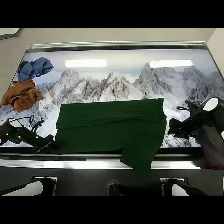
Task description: Fold the shirts.
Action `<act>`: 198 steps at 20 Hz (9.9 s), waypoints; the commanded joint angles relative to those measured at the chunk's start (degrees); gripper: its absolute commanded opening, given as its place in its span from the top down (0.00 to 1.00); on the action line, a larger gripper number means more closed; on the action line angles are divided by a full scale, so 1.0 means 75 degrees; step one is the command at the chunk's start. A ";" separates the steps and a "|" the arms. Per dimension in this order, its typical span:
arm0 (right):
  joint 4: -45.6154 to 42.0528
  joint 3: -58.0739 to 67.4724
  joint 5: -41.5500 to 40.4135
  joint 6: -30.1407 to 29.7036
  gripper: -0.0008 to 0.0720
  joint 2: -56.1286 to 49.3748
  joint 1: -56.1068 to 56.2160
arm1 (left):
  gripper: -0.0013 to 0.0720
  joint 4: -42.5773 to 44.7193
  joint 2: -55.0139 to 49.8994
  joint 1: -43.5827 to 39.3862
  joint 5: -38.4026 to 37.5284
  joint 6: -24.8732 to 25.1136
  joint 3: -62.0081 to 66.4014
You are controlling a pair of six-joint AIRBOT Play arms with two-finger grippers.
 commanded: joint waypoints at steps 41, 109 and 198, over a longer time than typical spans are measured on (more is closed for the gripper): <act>0.2993 0.3605 -0.3209 -0.0038 0.42 -0.3949 0.1209 | 0.11 -0.1151 -0.4185 -0.1105 0.0385 -0.0901 0.6717; 0.7653 0.4278 -0.4412 -0.0431 0.06 -0.4232 0.4878 | 0.94 -0.1148 0.3672 -0.0679 0.2605 -0.1241 0.4721; 0.0108 0.4328 0.0085 0.1288 0.06 -0.1690 0.2608 | 0.01 0.2667 0.0755 -0.3987 0.1011 -0.3311 0.3838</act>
